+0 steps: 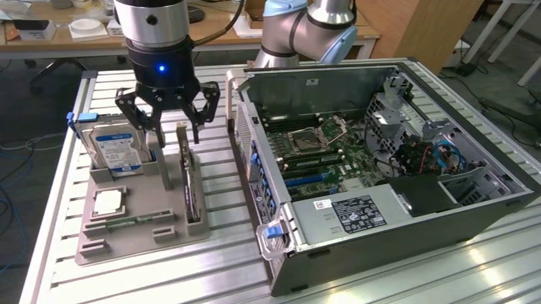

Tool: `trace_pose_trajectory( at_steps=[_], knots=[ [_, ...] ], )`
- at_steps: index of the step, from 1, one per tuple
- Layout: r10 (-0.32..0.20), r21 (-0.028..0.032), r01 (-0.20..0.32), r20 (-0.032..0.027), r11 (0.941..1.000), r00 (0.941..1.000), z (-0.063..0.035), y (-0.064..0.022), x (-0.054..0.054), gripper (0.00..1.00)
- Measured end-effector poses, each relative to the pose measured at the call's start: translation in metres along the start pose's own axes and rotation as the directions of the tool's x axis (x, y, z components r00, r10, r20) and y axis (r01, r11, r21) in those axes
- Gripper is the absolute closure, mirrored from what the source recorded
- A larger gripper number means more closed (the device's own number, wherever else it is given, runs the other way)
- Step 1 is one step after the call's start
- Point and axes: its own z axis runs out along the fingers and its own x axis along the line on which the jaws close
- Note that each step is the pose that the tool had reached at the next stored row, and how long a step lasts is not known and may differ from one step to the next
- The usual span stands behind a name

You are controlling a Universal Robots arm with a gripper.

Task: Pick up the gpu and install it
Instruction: 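Pick up the gpu and move the gpu toward the slot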

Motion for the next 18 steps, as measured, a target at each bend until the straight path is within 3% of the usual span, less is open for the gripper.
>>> trace_pose_trajectory(
  at_steps=[8,18],
  knots=[
    [0.0,0.0084,0.0,0.0004,1.0,1.0,0.0047,-0.0037,0.0,0.41],
    [0.0,0.026,0.0,0.0008,0.9997,1.0,0.0097,-0.0069,-0.0001,0.41]
  ],
)
